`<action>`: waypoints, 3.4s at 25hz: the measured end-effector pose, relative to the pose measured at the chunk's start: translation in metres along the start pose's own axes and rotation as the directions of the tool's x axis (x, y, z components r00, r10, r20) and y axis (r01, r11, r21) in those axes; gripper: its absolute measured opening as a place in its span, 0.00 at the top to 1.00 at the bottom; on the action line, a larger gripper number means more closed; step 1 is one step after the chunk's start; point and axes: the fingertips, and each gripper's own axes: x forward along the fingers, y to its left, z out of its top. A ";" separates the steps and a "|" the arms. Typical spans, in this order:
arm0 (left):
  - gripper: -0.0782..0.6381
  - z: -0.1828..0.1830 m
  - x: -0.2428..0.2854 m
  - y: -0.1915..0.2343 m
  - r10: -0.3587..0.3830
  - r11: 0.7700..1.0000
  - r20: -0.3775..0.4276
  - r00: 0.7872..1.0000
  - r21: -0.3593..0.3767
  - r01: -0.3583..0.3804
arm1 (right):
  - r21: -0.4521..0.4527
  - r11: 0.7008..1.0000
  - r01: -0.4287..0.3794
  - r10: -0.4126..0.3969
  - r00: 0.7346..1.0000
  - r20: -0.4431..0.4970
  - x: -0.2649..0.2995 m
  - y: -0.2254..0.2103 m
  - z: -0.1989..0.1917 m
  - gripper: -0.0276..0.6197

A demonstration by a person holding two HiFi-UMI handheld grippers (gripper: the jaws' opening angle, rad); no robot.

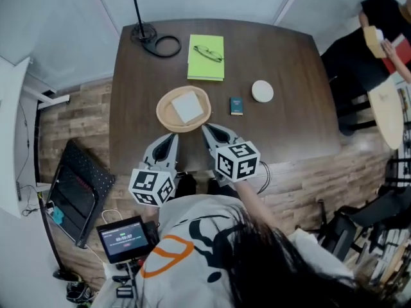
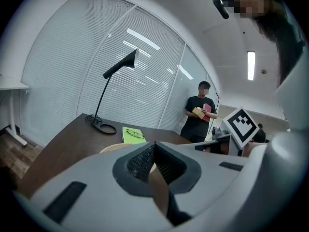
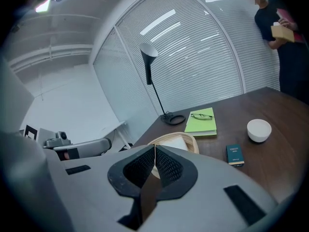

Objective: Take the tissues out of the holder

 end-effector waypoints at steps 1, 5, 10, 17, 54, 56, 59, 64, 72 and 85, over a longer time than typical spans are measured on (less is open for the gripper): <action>0.89 0.002 0.002 0.004 -0.011 1.000 0.000 1.000 0.000 0.011 | -0.002 1.000 0.007 -0.007 1.000 0.001 0.004 -0.001 0.002 0.94; 0.89 0.009 0.010 0.019 -0.044 0.999 0.002 0.999 -0.002 0.044 | -0.019 0.999 0.029 -0.029 0.999 -0.014 0.022 -0.001 0.005 0.94; 0.89 0.013 0.019 0.035 -0.077 0.997 0.001 0.997 -0.016 0.077 | -0.057 0.996 0.067 -0.069 0.997 -0.037 0.045 -0.006 0.008 0.94; 0.89 0.010 0.025 0.048 -0.112 0.993 -0.019 0.994 -0.031 0.111 | -0.069 0.994 0.082 -0.088 0.993 -0.085 0.068 -0.017 0.006 0.77; 0.89 0.009 0.031 0.079 -0.127 0.990 -0.034 0.991 -0.072 0.124 | -0.405 0.903 0.142 -0.390 0.668 -0.634 0.174 -0.079 -0.071 0.29; 0.89 0.010 0.032 0.078 -0.128 0.989 -0.032 0.991 -0.072 0.126 | -0.427 0.893 0.144 -0.411 0.651 -0.639 0.174 -0.082 -0.072 0.29; 0.89 0.011 0.032 0.077 -0.128 0.989 -0.031 0.991 -0.071 0.126 | -0.447 0.883 0.143 -0.422 0.656 -0.625 0.173 -0.082 -0.071 0.30; 0.89 0.009 0.030 0.079 -0.119 0.991 -0.037 0.992 -0.071 0.116 | -0.470 0.870 0.147 -0.424 0.709 -0.564 0.171 -0.080 -0.060 0.44; 0.89 0.007 0.027 0.075 -0.122 0.991 -0.044 0.992 -0.064 0.119 | -0.324 0.921 0.214 -0.350 0.821 -0.451 0.158 -0.075 -0.030 0.55; 0.89 0.006 0.035 0.058 -0.158 0.986 -0.052 0.986 -0.054 0.155 | -0.180 0.964 0.197 -0.247 0.915 -0.320 0.104 -0.050 0.020 0.55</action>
